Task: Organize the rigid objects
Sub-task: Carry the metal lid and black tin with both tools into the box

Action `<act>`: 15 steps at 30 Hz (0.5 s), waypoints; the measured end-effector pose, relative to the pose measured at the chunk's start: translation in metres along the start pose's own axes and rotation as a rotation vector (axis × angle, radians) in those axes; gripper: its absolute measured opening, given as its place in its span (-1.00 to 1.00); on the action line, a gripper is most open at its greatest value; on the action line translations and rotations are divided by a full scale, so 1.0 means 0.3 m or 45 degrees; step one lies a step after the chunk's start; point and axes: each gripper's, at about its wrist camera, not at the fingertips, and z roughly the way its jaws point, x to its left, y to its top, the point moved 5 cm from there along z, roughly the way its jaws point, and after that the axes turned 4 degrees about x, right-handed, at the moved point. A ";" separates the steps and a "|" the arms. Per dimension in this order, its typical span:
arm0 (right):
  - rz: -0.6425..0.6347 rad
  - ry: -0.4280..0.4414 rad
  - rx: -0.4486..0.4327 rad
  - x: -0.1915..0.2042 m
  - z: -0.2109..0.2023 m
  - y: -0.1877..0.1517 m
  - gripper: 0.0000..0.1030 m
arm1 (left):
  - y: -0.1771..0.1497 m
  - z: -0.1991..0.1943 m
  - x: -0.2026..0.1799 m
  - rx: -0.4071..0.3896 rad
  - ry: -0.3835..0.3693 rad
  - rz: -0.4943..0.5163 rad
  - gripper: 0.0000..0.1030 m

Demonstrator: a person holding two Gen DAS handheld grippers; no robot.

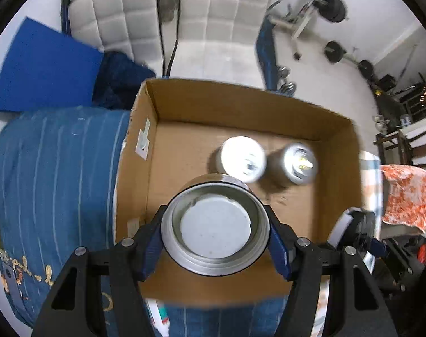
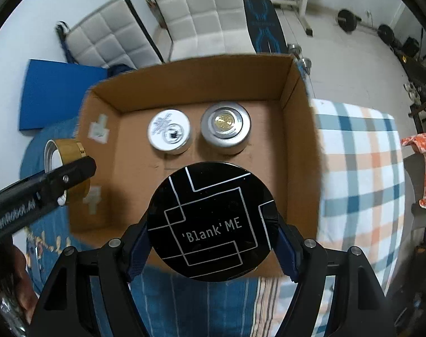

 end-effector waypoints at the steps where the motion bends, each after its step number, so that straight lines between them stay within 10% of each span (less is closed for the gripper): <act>1: 0.003 -0.003 0.021 -0.002 0.032 0.015 0.49 | 0.035 0.055 0.015 0.039 0.019 -0.011 0.21; 15: 0.035 -0.117 0.274 -0.062 0.399 0.111 0.50 | 0.158 0.436 0.065 0.287 0.169 -0.059 0.21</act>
